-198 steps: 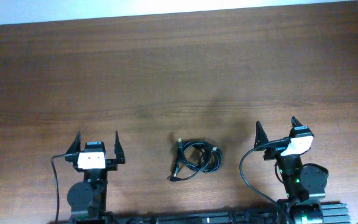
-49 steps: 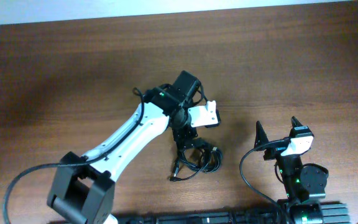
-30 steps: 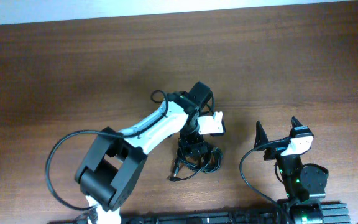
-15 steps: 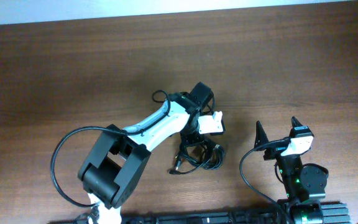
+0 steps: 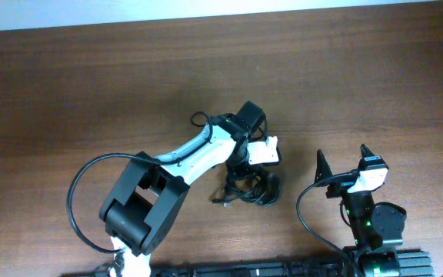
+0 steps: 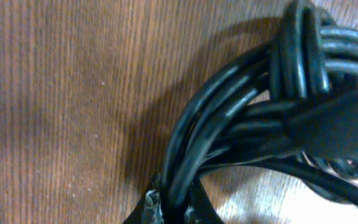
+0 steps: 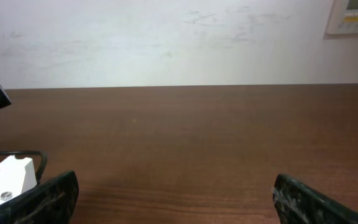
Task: Untangle cables
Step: 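Close the left gripper on the cable bundle and lift it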
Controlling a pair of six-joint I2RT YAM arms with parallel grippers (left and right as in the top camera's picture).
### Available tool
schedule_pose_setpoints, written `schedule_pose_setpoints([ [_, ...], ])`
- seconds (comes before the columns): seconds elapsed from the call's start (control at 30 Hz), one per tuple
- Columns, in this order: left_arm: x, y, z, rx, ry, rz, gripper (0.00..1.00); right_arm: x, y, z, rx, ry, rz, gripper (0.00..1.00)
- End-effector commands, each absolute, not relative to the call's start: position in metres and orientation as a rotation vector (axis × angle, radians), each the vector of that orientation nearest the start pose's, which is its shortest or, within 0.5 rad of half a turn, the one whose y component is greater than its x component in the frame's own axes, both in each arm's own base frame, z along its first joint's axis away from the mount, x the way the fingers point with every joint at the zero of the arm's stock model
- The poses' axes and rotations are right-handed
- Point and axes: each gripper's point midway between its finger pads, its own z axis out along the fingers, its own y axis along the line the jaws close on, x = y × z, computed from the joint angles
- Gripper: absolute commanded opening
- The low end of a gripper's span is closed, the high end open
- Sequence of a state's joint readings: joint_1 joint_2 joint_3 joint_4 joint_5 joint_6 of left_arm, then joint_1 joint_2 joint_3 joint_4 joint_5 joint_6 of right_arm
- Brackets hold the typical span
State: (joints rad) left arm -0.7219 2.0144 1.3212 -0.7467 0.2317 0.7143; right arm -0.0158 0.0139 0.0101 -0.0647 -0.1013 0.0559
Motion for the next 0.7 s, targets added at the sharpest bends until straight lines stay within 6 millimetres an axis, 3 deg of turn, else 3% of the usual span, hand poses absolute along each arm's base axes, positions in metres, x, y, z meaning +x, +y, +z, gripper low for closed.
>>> schedule_pose_setpoints([
  [0.0,0.270,-0.283,-0.019,2.012,2.265,-0.293,0.00,0.246,0.013,0.158,-0.013,1.641,0.109,0.99],
  [0.17,0.288,-0.285,-0.010,1.914,2.306,-0.204,0.00,0.246,0.013,0.158,-0.013,1.641,0.109,0.99],
  [0.33,0.313,-0.296,0.018,1.861,2.274,-0.136,0.00,0.246,0.013,0.158,-0.013,1.641,0.109,0.99],
  [0.43,0.334,-0.315,0.051,1.779,2.208,-0.143,0.00,0.246,0.013,0.158,-0.013,1.641,0.109,0.99],
  [0.6,0.381,-0.357,0.114,1.490,2.115,-0.202,0.00,0.246,0.012,0.158,-0.013,1.641,0.109,0.99],
  [0.67,0.395,-0.364,0.131,1.438,2.069,-0.189,0.00,0.246,0.013,0.158,-0.013,1.641,0.109,0.99],
])
